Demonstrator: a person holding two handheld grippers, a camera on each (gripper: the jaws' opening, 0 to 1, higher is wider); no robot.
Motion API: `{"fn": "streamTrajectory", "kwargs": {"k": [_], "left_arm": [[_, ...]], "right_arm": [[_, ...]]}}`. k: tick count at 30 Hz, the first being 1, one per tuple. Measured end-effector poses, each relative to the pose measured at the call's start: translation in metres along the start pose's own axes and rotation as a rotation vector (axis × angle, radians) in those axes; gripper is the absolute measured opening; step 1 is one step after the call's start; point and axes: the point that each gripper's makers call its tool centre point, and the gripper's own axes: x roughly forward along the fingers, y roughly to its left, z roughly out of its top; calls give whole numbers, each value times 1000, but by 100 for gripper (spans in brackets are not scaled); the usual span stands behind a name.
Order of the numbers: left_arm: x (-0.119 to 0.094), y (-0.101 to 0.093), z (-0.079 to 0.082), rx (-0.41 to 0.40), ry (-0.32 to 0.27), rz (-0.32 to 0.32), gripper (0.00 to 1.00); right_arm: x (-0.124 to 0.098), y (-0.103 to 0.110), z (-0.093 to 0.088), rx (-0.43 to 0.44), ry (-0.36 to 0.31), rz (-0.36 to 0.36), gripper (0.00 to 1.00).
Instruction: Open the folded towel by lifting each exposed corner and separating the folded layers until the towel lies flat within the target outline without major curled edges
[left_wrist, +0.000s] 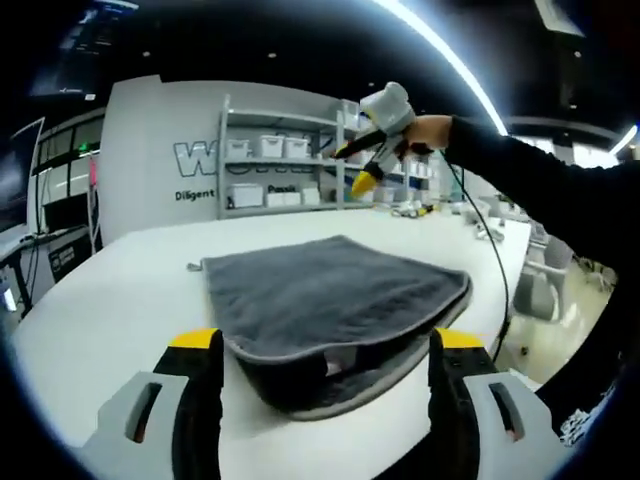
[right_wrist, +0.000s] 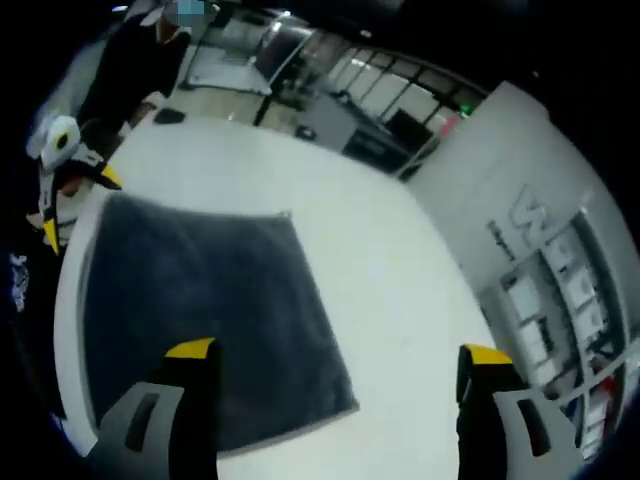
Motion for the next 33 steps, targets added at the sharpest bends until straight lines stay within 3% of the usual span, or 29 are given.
{"fn": "streamTrajectory", "kwargs": {"k": [7,15,23,27,33], "left_arm": [[-3,9,-8,-24,3,23,78],[-4,15,-18,-42,14,35,72],[-4,20,-22,-30,25,50,65],[-2,17,-27,-37,35,41,63],[-1,14,-25,-54,20,38,61]], "right_arm": [[5,-20,28,-35,-2,7,95],[20,-21,57,-99,19,53,91],[42,-7,88,-178,24,143,83],[57,0,98,-197,29,174,83],[79,16,106,-227,30,236,76]]}}
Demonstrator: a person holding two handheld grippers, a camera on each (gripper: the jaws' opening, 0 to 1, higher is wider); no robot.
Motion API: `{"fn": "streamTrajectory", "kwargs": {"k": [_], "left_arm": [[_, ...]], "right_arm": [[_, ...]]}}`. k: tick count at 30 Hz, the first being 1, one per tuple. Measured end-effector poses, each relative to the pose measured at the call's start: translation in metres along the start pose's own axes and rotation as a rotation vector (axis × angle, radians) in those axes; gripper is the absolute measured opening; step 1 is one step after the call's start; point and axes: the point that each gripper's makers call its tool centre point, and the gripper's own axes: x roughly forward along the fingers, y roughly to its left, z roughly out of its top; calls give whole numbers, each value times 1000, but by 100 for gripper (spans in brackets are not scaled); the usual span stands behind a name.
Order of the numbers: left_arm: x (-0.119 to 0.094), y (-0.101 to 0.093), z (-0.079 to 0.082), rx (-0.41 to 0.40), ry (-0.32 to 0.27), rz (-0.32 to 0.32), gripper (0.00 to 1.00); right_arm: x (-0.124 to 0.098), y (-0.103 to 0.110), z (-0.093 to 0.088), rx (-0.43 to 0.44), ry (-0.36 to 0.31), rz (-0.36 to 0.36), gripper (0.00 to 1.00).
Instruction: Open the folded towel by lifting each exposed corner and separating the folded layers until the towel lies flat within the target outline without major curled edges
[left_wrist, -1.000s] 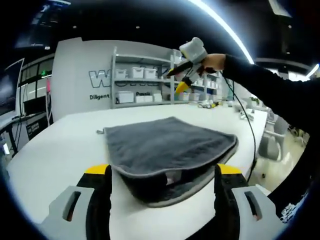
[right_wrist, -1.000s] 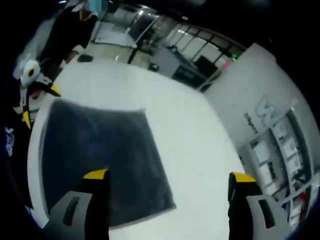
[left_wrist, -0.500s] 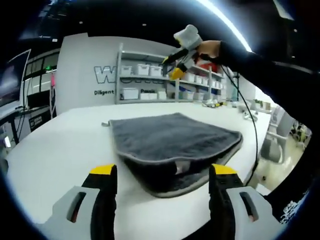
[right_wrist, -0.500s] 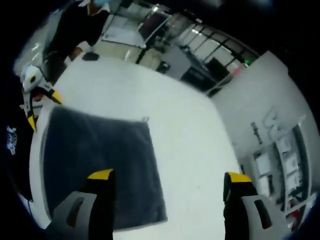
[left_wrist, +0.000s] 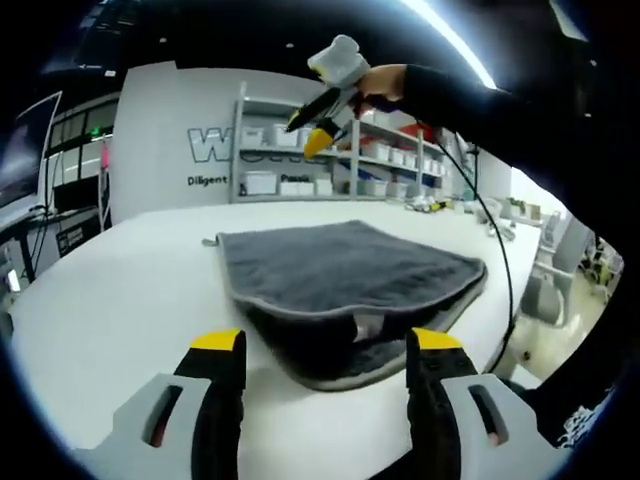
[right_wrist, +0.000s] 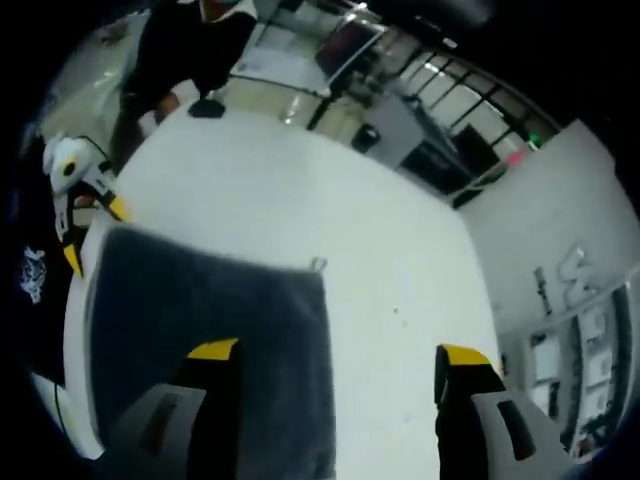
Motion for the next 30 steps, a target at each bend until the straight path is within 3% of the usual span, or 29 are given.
{"fn": "streamTrajectory", "kwargs": {"k": [5,9,13,16,18,23,25,27,30], "left_arm": [[-5,9,7,58,-16,30,62],[-5,-2,12,161,-1,-34,68],[-6,-6,21,223,-10,-47,66],[-7,-11,19,335,40,-93,60],[-6,-9,14,363,95,-98,63],[-5,-8,17,454,136,-120,65],[-5,-4,18,522,157,-106,66],[-3,2,23,649,169,-79,71],[-4,4,19,824,251,-81,73]], "right_arm": [[22,13,5,-36,15,68,73],[36,16,10,-49,27,100,71],[45,19,17,-68,30,131,71],[49,20,20,-77,33,155,69],[51,19,20,-78,41,169,69],[52,17,19,-70,54,201,69],[52,19,17,-67,69,222,69],[54,18,15,-69,88,251,69],[54,21,15,-91,116,278,67]]}}
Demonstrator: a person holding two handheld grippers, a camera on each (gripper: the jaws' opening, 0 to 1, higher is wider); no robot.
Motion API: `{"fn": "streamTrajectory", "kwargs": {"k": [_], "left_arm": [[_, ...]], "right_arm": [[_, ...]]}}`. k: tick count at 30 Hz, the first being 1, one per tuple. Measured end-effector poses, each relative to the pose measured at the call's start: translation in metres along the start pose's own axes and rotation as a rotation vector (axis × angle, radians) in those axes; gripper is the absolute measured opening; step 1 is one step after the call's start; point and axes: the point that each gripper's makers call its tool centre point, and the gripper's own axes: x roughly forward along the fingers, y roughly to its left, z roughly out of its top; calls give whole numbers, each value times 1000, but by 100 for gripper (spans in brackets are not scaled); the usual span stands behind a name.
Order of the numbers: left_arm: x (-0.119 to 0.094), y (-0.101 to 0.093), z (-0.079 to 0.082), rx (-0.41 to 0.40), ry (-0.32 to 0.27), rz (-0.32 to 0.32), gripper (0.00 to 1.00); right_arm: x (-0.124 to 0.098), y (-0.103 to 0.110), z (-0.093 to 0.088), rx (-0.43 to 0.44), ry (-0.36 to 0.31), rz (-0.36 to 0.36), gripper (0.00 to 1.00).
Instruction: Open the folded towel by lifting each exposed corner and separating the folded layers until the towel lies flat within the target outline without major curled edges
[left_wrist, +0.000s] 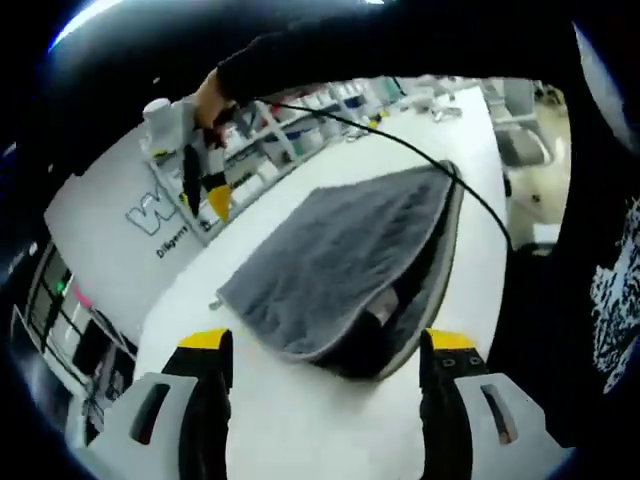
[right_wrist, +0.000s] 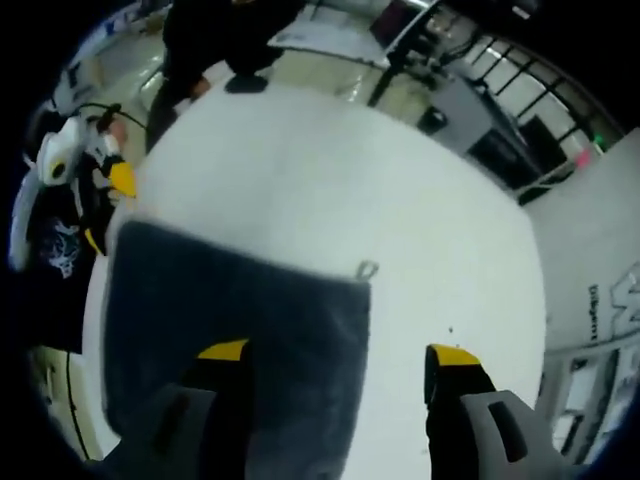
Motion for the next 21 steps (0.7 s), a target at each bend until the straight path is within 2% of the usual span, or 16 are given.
{"fn": "streamTrajectory", "kwargs": {"k": [3,5,7,9,11,13,16,21], "left_arm": [[3,-16,2,88,31,-88,66],[8,-21,7,74,16,-105,62],[11,-24,3,50,44,-122,55],[13,-17,-1,35,60,-83,54],[11,-13,-3,18,65,-73,52],[8,-11,-2,-12,56,-76,49],[6,-10,3,-51,30,-84,45],[11,-14,4,-36,21,-101,45]], "right_arm": [[1,4,7,6,-2,42,65],[5,4,13,-1,-5,52,63],[13,-1,17,-18,-9,43,59],[22,-2,20,-23,-11,47,53],[31,4,21,1,-15,113,54],[41,-3,21,14,-10,107,54],[54,-15,25,11,-11,76,50],[81,-19,27,47,-12,95,45]]}}
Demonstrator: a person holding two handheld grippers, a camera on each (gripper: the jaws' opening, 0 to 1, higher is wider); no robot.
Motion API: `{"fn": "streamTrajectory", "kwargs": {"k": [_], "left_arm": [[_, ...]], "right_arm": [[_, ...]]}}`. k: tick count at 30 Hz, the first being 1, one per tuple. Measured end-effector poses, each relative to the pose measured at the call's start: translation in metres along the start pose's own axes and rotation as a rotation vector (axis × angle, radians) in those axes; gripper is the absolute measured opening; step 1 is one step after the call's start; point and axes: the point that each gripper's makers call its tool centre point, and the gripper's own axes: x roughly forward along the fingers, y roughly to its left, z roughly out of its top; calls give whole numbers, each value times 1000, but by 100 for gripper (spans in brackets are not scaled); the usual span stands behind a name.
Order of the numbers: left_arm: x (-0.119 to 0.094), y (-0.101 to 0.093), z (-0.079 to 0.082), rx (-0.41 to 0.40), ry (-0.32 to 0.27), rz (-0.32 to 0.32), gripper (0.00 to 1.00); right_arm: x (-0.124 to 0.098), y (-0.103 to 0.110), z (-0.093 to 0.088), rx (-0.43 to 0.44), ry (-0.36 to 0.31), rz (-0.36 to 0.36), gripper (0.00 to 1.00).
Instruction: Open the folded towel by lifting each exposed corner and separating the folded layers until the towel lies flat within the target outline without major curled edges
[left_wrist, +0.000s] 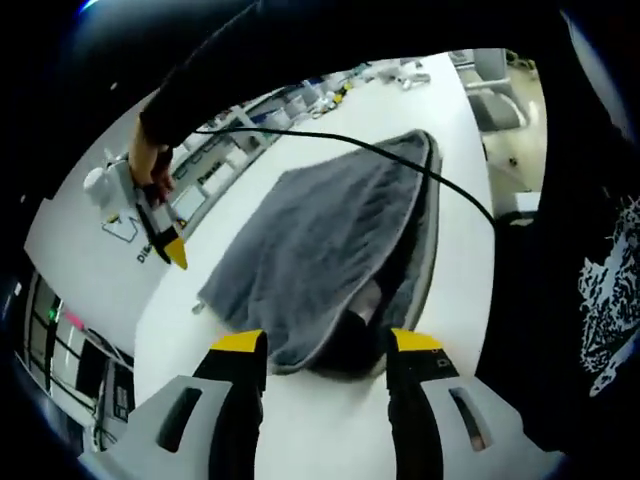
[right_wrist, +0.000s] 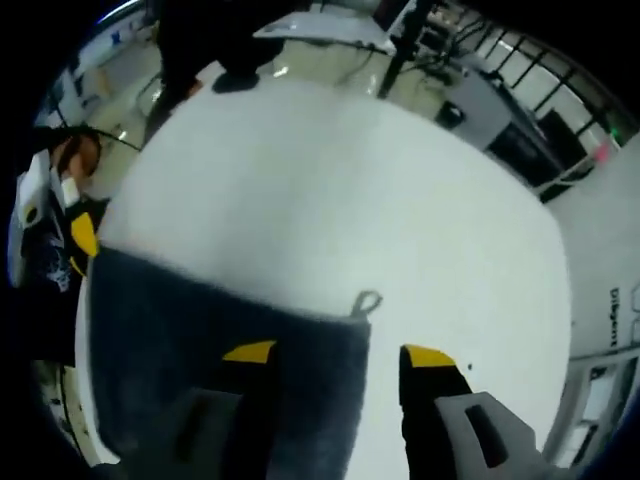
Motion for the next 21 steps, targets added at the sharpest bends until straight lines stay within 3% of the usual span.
{"fn": "streamTrajectory", "kwargs": {"k": [3,6,16,21], "left_arm": [[1,-2,-2,-8,3,-15,45],[0,-3,-2,-21,-1,-19,44],[2,-11,2,-12,-9,-43,40],[3,-10,-2,-11,0,-51,36]], "right_arm": [[18,-4,-7,9,39,13,40],[28,-9,-3,19,28,22,37],[51,-10,-19,30,75,38,36],[57,-13,-22,41,58,44,34]]}}
